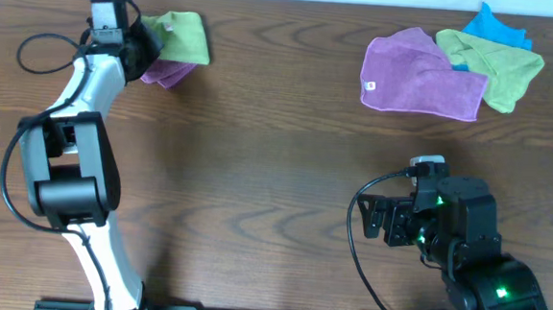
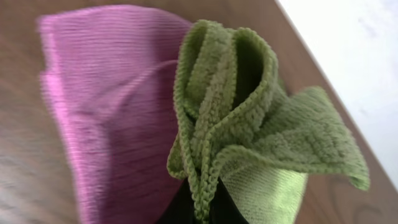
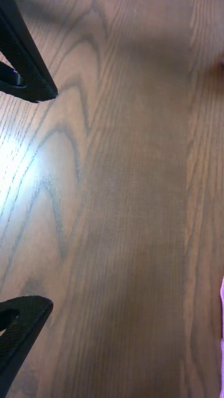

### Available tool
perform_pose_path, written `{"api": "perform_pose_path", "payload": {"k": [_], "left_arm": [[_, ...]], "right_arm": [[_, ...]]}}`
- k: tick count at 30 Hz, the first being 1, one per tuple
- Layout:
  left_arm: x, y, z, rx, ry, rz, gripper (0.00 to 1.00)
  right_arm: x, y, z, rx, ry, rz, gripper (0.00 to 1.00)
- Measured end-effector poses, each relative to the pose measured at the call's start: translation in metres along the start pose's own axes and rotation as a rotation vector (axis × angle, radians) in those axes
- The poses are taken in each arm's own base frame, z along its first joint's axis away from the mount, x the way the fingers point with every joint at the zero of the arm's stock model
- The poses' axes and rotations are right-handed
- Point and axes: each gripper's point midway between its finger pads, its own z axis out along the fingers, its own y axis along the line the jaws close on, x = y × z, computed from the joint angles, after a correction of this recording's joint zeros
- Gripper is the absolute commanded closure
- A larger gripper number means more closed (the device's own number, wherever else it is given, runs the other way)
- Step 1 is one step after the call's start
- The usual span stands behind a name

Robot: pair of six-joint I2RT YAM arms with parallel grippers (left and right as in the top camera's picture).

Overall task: Fold the cloth
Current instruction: 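Carry the folded green cloth with the left gripper onto the pink cloth, then lower the green cloth onto the pink cloth and open the left gripper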

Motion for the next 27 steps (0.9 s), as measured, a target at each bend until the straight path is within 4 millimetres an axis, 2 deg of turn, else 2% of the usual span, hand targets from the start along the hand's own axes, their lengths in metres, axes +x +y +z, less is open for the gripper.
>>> {"api": "perform_pose_path", "payload": {"k": [3, 4, 5, 6, 7, 8, 22, 24, 27], "left_arm": [[-0.003, 0.011, -0.002, -0.022, 0.008, 0.006, 0.81], [-0.004, 0.015, -0.002, -0.029, 0.009, 0.003, 0.76], [-0.005, 0.018, -0.003, -0.033, 0.009, 0.008, 0.66], [-0.006, 0.019, -0.003, -0.036, 0.009, 0.014, 0.50], [-0.007, 0.021, -0.003, -0.038, 0.009, 0.017, 0.25], [-0.007, 0.021, -0.003, -0.039, 0.008, 0.019, 0.05], [-0.008, 0.021, -0.005, -0.039, 0.010, 0.049, 0.05], [-0.007, 0.020, -0.010, -0.042, 0.016, 0.063, 0.05], [-0.010, 0.013, -0.029, -0.039, 0.011, 0.075, 0.05]], "right_arm": [[0.000, 0.000, 0.000, 0.000, 0.000, 0.000, 0.01], [0.000, 0.000, 0.000, 0.000, 0.000, 0.000, 0.01], [0.000, 0.000, 0.000, 0.000, 0.000, 0.000, 0.01], [0.000, 0.000, 0.000, 0.000, 0.000, 0.000, 0.01], [0.000, 0.000, 0.000, 0.000, 0.000, 0.000, 0.01], [0.000, 0.000, 0.000, 0.000, 0.000, 0.000, 0.01], [0.000, 0.000, 0.000, 0.000, 0.000, 0.000, 0.01], [0.000, 0.000, 0.000, 0.000, 0.000, 0.000, 0.01], [0.000, 0.000, 0.000, 0.000, 0.000, 0.000, 0.01]]}}
